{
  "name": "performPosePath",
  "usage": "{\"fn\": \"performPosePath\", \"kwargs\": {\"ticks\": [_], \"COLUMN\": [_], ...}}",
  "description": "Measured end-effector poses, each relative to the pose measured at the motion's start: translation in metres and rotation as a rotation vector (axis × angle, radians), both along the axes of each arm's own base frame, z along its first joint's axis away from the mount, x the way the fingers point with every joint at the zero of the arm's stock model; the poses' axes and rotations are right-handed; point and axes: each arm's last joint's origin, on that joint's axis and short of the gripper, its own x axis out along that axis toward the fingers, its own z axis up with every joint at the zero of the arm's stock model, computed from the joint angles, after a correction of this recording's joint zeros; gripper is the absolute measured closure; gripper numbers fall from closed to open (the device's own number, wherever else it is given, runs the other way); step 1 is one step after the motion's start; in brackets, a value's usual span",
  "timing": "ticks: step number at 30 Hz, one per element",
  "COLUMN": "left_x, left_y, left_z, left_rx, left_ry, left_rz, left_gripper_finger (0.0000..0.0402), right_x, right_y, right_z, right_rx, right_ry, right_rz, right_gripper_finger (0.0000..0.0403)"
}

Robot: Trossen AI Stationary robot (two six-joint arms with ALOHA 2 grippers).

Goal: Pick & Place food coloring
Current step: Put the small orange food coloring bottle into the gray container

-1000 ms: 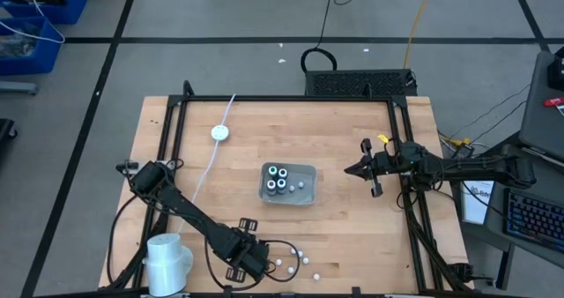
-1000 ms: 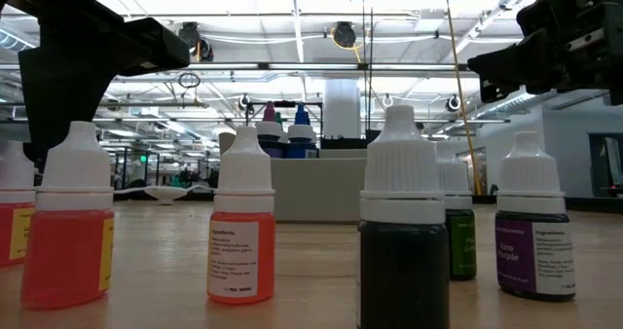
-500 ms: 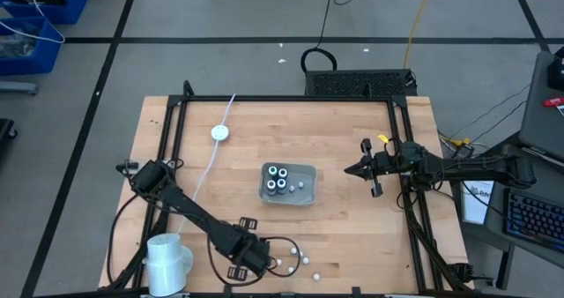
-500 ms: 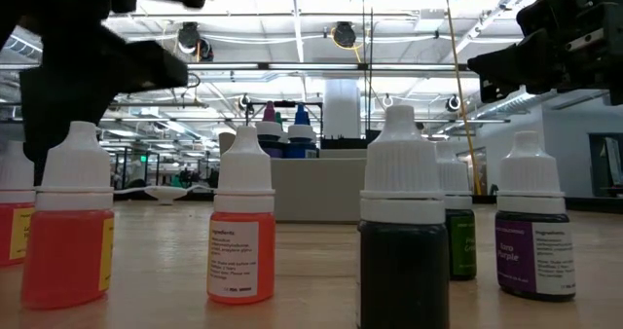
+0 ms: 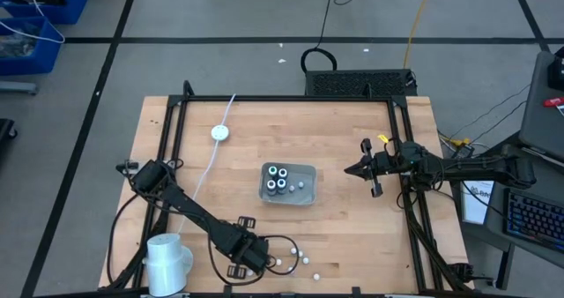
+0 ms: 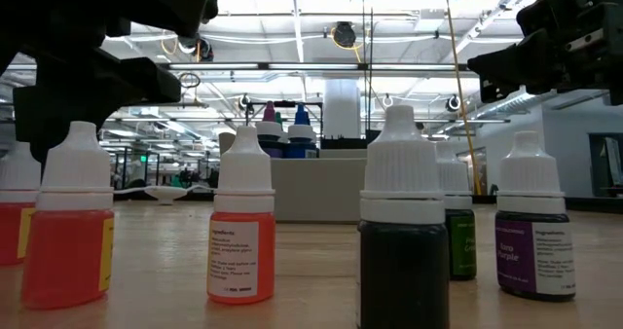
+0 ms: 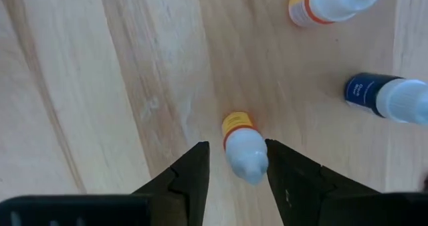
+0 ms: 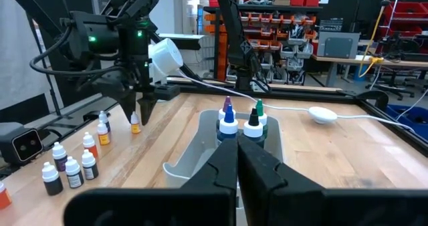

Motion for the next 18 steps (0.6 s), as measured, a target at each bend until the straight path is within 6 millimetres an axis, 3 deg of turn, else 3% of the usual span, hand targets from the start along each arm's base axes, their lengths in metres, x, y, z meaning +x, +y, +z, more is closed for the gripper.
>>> {"fn": "performPosePath", "kwargs": {"ticks": [18], "left_x": [0.0050], "left_y": [0.0019], "left_z": [0.0079], "left_rx": [-0.036], "left_ry": [-0.018], "left_rz": [0.010], "left_gripper_finger": [0.0254], "right_x": [0.0000], "right_y": [0.0000], "right_z": [-0.0003], "right_rx": [0.000], "right_ry": [0.003], "right_rz": [0.000], "right_gripper_finger": [0.0403]}}
